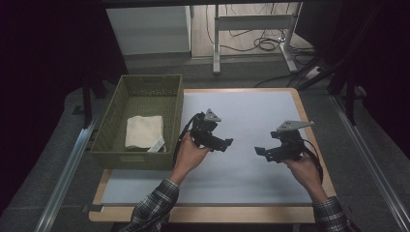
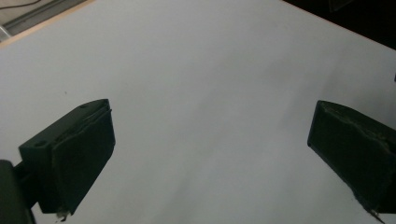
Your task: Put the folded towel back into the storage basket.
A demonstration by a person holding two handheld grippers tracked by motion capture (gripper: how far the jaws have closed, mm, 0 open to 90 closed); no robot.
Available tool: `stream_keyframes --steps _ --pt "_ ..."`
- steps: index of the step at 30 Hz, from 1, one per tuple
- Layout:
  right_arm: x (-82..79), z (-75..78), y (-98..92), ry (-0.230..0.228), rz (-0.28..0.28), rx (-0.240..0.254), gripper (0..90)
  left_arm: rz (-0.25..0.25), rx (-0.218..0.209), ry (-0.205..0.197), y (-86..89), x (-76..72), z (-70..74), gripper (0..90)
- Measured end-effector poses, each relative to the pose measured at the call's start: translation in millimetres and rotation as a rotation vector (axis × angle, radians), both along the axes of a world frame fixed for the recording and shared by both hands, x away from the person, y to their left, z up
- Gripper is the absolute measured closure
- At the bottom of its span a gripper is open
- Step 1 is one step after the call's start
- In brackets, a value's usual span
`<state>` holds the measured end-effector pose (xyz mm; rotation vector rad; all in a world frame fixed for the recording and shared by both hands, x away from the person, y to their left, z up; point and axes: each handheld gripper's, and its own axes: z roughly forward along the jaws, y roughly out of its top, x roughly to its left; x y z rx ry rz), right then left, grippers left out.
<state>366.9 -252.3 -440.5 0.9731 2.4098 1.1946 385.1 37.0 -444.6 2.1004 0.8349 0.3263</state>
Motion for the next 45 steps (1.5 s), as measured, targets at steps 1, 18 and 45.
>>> stream_keyframes --steps 1,18,45 --pt "-1.1 -0.8 -2.4 0.003 -0.002 0.001 7.5 0.001 -0.001 -0.001 0.4 -2.1 -1.8 1.0" --pt "-24.3 -34.5 -27.4 0.009 -0.028 -0.040 7.5 0.011 0.005 -0.012 16.9 -50.0 -38.7 1.2" --pt "-47.3 -90.8 -30.0 0.012 -0.055 -0.149 6.1 0.073 0.109 0.077 37.1 -84.3 -102.0 0.8"
